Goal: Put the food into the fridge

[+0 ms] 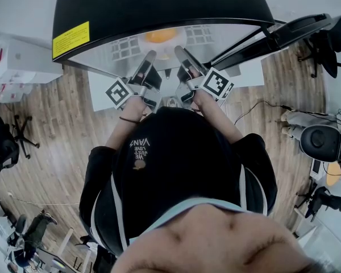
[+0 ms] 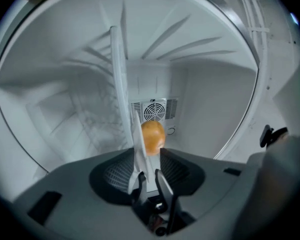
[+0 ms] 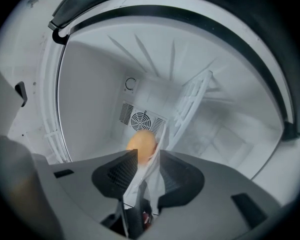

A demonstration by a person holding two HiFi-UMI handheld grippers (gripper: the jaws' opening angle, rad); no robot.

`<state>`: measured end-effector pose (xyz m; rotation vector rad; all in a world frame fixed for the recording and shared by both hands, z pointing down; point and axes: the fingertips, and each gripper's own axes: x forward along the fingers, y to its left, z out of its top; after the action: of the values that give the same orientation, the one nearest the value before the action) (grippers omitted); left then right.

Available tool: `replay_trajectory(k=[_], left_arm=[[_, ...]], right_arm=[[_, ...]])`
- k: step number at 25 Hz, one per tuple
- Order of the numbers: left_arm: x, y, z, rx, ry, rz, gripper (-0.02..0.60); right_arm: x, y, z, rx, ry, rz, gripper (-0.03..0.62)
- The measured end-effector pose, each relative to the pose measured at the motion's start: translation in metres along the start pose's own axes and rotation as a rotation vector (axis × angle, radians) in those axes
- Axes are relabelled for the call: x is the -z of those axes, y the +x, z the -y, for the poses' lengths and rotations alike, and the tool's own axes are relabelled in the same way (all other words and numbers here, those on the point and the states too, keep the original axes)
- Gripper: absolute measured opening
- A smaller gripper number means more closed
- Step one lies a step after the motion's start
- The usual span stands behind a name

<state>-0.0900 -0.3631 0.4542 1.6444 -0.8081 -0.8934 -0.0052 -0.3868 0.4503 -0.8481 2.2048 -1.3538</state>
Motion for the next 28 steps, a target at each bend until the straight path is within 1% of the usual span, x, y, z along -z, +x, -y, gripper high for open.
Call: replay_trajectory(k=[2,4,6,7,8,10,12,15,17,19,22,24,26,28], left_arm=[[-0.001,-0.004,0.002,-0.005,0.059,-0.003,0.147],[-0.002,-0.009,0.004,-0.014,0.117,-0.009,0.153],[-0.002,-0.016,0.002,-0.039,0.184,-0.009,0.156],[-0.003,-0.019,0.0,-0.059,0.236,-0.01,0.156],[-0.004,-0.023,-0.001,-0.081,0.309,-0.016,0.156],[-0.008,-0.03,0.0,-0.11,0.49,-0.038,0.156],[-0.011,-0.032,0.005,-0.108,0.644,-0.064,0.156],[-0.014,-0.035,0.013,-0.105,0.831,-0.1,0.156],[-0.014,-0.036,0.019,-0.103,0.927,-0.113,0.156],[-0.012,-0.036,0.023,-0.099,0.987,-0.126,0.156],[-0.004,-0.036,0.025,-0.098,1.047,-0.148,0.151],[0.001,-0.036,0.025,-0.093,1.077,-0.158,0.089],[0.004,-0.036,0.026,-0.088,1.104,-0.169,0.057],[0.006,-0.035,0.027,-0.089,1.134,-0.177,0.043]], right_arm=[[-0.003,-0.003,-0.003,-0.008,-0.039,0.006,0.131],[-0.004,-0.009,-0.002,0.024,-0.096,0.007,0.134],[-0.006,-0.015,-0.004,0.054,-0.206,0.009,0.135],[-0.007,-0.017,-0.007,0.062,-0.284,0.012,0.135],[-0.008,-0.019,-0.012,0.066,-0.368,0.015,0.135],[-0.008,-0.022,-0.023,0.064,-0.517,0.02,0.135],[-0.007,-0.023,-0.031,0.063,-0.643,0.019,0.135],[-0.004,-0.027,-0.04,0.085,-0.803,0.024,0.132],[-0.004,-0.031,-0.043,0.102,-0.844,0.038,0.113],[-0.003,-0.033,-0.042,0.117,-0.854,0.044,0.101],[-0.002,-0.035,-0.041,0.134,-0.869,0.045,0.078],[-0.001,-0.035,-0.04,0.141,-0.883,0.045,0.055],[0.0,-0.034,-0.039,0.145,-0.903,0.037,0.044],[0.002,-0.033,-0.037,0.145,-0.91,0.026,0.035]])
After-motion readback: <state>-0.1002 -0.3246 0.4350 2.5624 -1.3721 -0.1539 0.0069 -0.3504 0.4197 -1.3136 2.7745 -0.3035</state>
